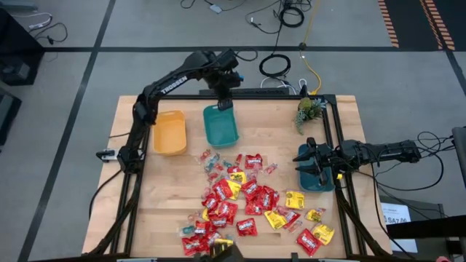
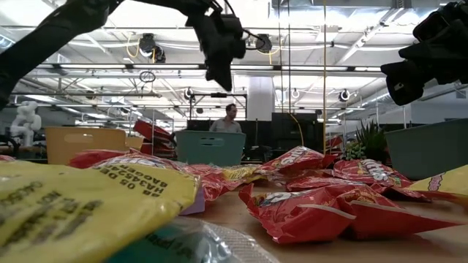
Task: Sort candy
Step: Move the blue bin to the top right of the table
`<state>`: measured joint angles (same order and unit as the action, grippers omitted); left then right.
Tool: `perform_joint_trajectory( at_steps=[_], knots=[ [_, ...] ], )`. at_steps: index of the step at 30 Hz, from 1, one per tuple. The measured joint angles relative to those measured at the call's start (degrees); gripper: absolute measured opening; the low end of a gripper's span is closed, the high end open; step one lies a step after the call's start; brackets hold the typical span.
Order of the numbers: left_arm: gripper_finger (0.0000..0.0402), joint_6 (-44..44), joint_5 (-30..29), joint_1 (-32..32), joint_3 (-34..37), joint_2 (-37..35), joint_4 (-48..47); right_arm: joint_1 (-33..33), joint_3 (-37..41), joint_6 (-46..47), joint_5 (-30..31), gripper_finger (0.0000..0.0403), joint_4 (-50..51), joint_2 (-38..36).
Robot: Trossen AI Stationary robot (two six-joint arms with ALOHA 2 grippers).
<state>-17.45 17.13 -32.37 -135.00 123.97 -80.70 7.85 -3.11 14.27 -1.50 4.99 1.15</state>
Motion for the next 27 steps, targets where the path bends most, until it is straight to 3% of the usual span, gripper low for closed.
perform_joint_trajectory(
  at_steps=[2, 4, 10, 16, 21, 27],
  knots=[
    [0.0093, 1.06, 4.37, 0.64, 0.00, -0.99, -0.72, 0.01, -0.02, -0.01, -0.01, 0.0160, 0.00, 0.00],
    [0.0093, 2.46, 4.81, 1.62, 0.00, -2.05, -0.50, 0.01, -0.01, 0.01, -0.02, 0.0160, 0.00, 0.00],
    [0.0093, 9.32, -6.44, 6.64, 0.00, -6.39, 1.30, -0.01, 0.00, 0.01, 0.00, 0.0160, 0.00, 0.02],
    [0.0093, 10.36, -7.11, 11.60, 2.81, -9.96, 4.03, -0.01, 0.00, -0.40, 0.00, 0.0160, -0.02, 0.02],
    [0.0093, 15.50, -8.58, 15.53, 12.89, -14.28, 9.49, 0.00, -0.01, 1.21, 0.00, 0.0160, -0.13, 0.00],
    [0.0092, 23.20, -15.64, 20.21, 34.99, -24.06, 26.52, 0.01, 0.00, -1.92, 3.68, 0.0160, -0.94, 0.02]
  ],
)
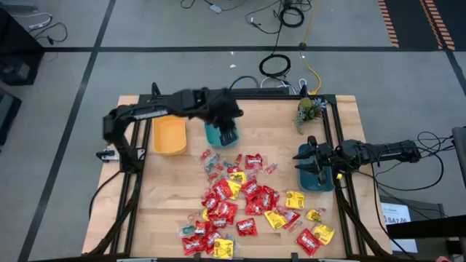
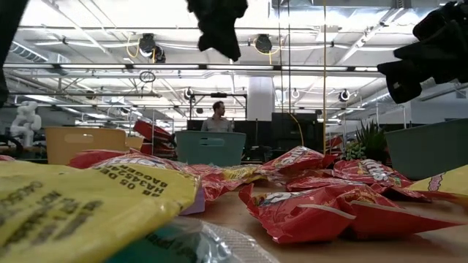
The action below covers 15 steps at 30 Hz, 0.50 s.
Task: Sort candy
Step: Move the blue bin to the top right of the table
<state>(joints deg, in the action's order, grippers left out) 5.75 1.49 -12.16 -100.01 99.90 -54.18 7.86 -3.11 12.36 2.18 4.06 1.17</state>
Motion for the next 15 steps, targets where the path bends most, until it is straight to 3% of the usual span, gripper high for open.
perform_joint_trajectory(
  at_steps=[6, 9, 15],
  knots=[
    [0.0092, 11.58, -1.23, 3.33, 23.02, -11.25, 15.59, 0.00, 0.00, -4.82, 6.85, 0.0160, -3.37, 0.67],
    [0.0092, 16.45, -5.77, 5.35, 33.84, -17.08, 21.43, 0.00, -0.17, -5.09, 12.70, 0.0160, -9.14, 2.45],
    [0.0092, 25.22, -7.77, 7.99, 52.90, -29.62, 34.39, -0.02, -9.91, -6.92, 17.44, 0.0160, -4.02, 12.74]
  ],
)
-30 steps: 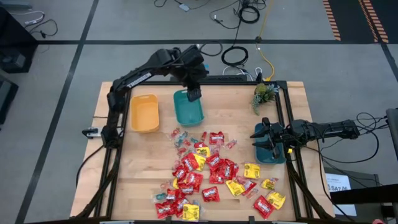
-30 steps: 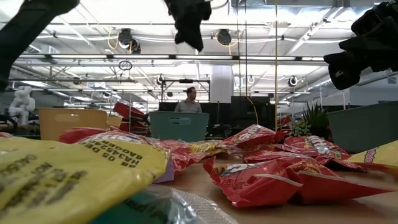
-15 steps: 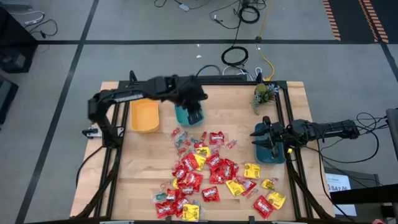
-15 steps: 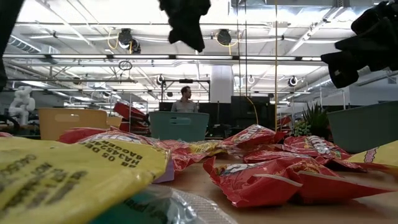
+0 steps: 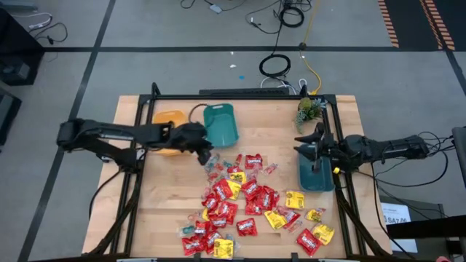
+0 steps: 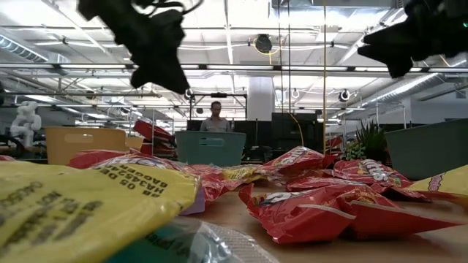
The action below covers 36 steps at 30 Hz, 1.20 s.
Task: Sort candy
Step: Move the blue bin to the top right of the table
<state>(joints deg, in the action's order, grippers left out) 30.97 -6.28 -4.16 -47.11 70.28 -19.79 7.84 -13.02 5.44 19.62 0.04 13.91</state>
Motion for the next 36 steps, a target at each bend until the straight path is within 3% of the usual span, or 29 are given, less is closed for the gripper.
perform_joint_trajectory(
  at_steps=[3, 6, 8, 13, 19, 22, 28, 36],
  knots=[
    [0.0092, 0.26, -0.21, 0.49, 4.99, -5.81, 1.89, 0.02, -8.50, 3.44, 7.17, 0.0160, 7.90, 9.29],
    [0.0092, -0.71, -0.18, 0.50, 6.96, -10.94, 1.10, -0.02, -19.35, 15.60, 18.30, 0.0160, 18.95, 19.95],
    [0.0092, -3.70, -0.21, 0.50, 7.10, -13.98, -1.38, -0.39, -27.39, 23.34, 22.22, 0.0160, 27.03, 27.57],
    [0.0092, -10.56, -0.18, 0.44, 7.15, -21.07, -10.70, -3.04, -49.34, 39.13, 21.30, 0.0160, 45.52, 47.73],
    [0.0093, -14.91, 1.59, 0.44, 7.15, -28.18, -17.48, -7.65, -70.97, 60.83, 9.42, 0.0160, 76.86, 67.41],
    [0.0093, -18.01, 3.15, 0.44, 7.15, -30.60, -18.76, -8.17, -74.00, 65.74, 6.10, 0.0166, 82.92, 72.52],
    [0.0093, -21.39, 6.10, 0.44, 7.15, -33.20, -21.53, -7.37, -74.05, 72.19, -3.22, 0.0204, 82.98, 75.73],
    [0.0093, -22.88, 7.60, 0.44, 7.15, -33.68, -23.79, -5.15, -74.05, 78.46, -4.91, 0.0287, 85.52, 75.82]
  ],
)
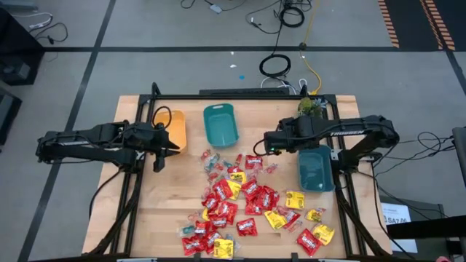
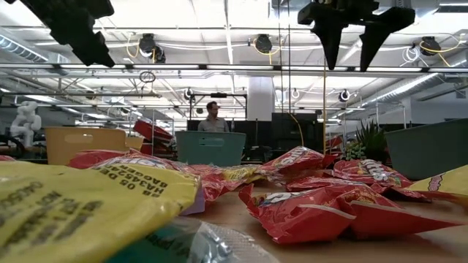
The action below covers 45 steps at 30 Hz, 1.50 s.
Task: Sort candy
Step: Move the blue bin to the top right of the table
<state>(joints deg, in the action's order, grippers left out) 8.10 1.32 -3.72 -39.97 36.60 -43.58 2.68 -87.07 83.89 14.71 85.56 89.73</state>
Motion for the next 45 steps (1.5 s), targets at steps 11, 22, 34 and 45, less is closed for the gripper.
perform_joint_trajectory(
  at_steps=[11, 22, 34, 45],
  knots=[
    [0.0093, -2.69, 2.04, 0.02, 0.00, 0.00, 0.22, -0.29, 6.68, 5.45, -2.00, 0.0316, -2.96, 0.00],
    [0.0093, -2.85, 3.13, 0.00, 0.00, 0.00, 0.27, -0.66, 17.14, 14.70, -8.17, 0.0313, -9.26, 0.00],
    [0.0093, -2.58, 3.13, -0.01, 0.00, 0.00, 0.25, 2.61, 30.56, 22.14, -13.94, 0.0249, -25.91, -0.02],
    [0.0093, -2.64, 3.10, -0.01, 0.00, 0.00, 0.25, 4.63, 18.89, 21.24, -9.71, 0.0224, -14.27, -0.04]
  ],
)
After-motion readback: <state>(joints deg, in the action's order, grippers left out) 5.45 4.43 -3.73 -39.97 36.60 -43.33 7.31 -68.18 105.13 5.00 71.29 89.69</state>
